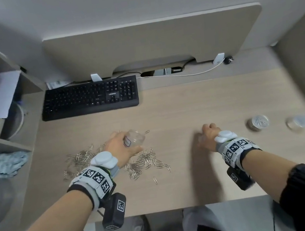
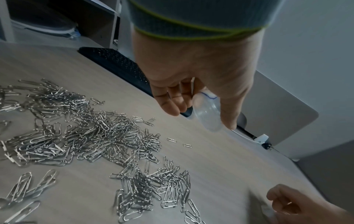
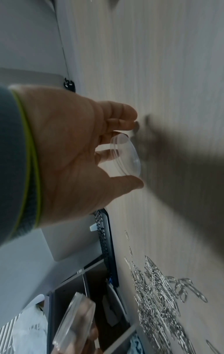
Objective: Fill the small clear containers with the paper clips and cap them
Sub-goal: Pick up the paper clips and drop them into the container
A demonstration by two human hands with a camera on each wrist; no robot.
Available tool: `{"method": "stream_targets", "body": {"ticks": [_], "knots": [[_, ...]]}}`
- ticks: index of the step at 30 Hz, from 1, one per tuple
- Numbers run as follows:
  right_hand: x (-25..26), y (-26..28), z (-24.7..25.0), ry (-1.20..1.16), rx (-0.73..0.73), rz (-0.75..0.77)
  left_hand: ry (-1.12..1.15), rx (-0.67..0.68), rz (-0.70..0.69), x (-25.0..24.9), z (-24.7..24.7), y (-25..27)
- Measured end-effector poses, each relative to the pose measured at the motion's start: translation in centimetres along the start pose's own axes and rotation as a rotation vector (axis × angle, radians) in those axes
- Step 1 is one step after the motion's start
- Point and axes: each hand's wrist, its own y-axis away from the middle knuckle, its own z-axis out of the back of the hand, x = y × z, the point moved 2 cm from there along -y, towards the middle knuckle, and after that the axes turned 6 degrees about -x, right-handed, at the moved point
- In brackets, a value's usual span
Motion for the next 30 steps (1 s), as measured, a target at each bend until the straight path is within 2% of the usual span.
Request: {"method": "stream_targets", "body": {"ticks": [5,8,11,15,18,19,23,28,30], "knots": [[1.6,1.6,-1.3,0.036,-0.038,-0.025,0.016,0.002,-0.038,3.2,1.0,0.8],[4.5,2.5,-1.7,-0.016,-0.080,0.041,0.009,-0.007,-0.042,5.6,2.2,1.7],[8.0,4.4,-0.7,0.014,-0.005,0.090,-0.024,-0.017,-0.022,7.3,3.8,2.5],[12.2,4.7,-1.9,0.044,0.104,0.115,-0.024,-0.040,0.005,9.3,5.6,3.1],[15.1,7.0,-1.9,0.154,0.261,0.209,-0.023,-0.073,0.044,11.2,6.7,3.7],[15.7,7.6,-1.9,0.190,0.263,0.234,-0.022,-0.078,0.060,11.9,6.8,3.9],[17.3,6.3,-4.9,-0.055,0.193,0.155,-0.020,-0.066,0.105,14.0,6.5,4.7],[20.5,6.9,-6.0,-0.162,0.188,0.271,-0.007,-0.076,0.082,14.9,5.6,5.3],[21.0,7.4,-5.7,-0.170,0.172,0.274,-0.004,-0.076,0.072,14.9,5.5,5.3]]}}
